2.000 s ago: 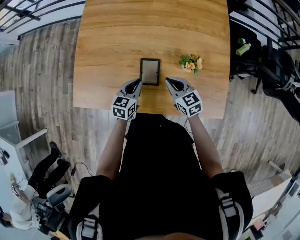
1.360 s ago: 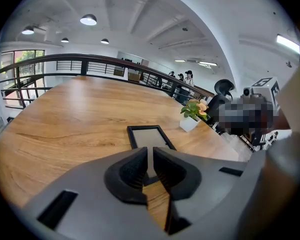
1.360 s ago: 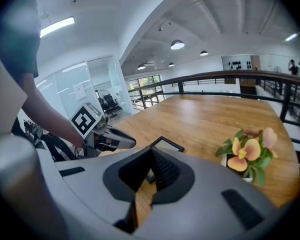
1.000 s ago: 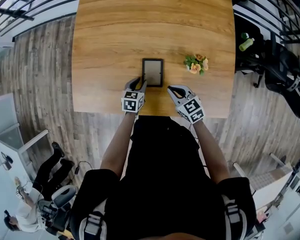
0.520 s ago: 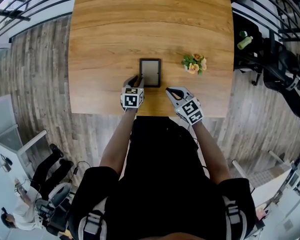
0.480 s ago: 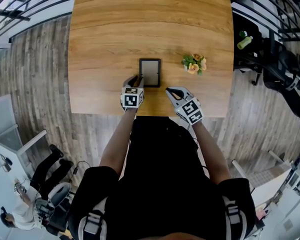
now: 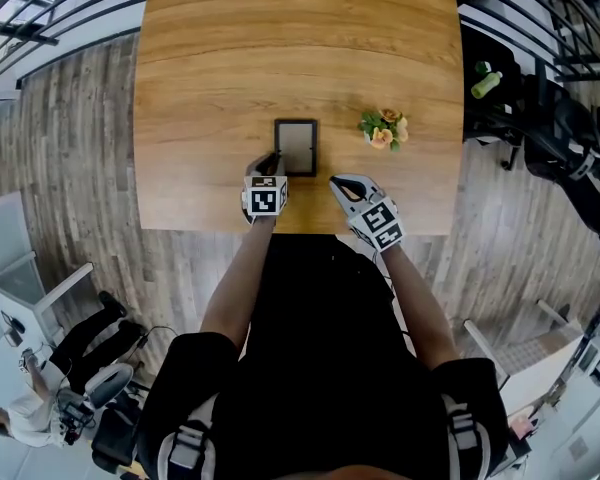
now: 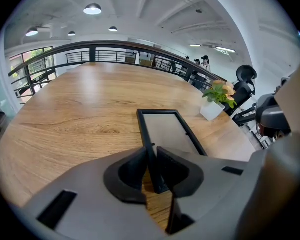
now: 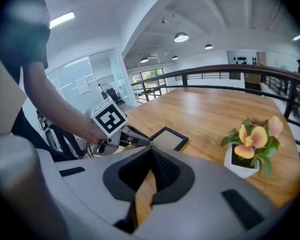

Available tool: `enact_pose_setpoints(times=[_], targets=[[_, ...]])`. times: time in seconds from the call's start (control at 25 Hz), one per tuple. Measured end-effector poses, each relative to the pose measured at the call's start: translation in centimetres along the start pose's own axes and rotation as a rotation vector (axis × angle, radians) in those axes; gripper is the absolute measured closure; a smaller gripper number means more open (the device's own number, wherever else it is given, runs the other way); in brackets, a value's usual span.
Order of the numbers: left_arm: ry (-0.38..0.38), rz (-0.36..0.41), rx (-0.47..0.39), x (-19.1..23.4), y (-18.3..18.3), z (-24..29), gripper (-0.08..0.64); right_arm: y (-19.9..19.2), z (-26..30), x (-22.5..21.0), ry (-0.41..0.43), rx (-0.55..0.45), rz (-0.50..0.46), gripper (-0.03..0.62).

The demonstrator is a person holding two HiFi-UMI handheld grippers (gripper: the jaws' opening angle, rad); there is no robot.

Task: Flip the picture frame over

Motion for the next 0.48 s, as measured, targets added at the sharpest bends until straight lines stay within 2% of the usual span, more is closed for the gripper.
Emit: enact_pose_setpoints(times=[0.24,0.4,0.48], targets=[[0.064,-0.026,0.010,-0.72,-0.07,0.12,0.483,-0.35,-0.72,0.18,-0.009,-0.024,-0.007,0.586],[0.077,-0.108,0.025,-0.47,0.13,-0.12,0.502,-0.45,-0.82,0.56,-0.002,-0.019,0.007,0.586],[0.077,-0.126,0.028,-0.31,0.15,-0.16,0.504,-0.41,-0.87,0.56,-0.003,-0.026,0.003,0.586]])
Point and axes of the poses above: the fingertips, and each gripper's own axes: z forward along the fingers, x to its left, y out of its top, the point moved 9 cm from there along -z, backward along the fingers, and after that the axes turned 11 degrees about y, right-handed, at the moved point
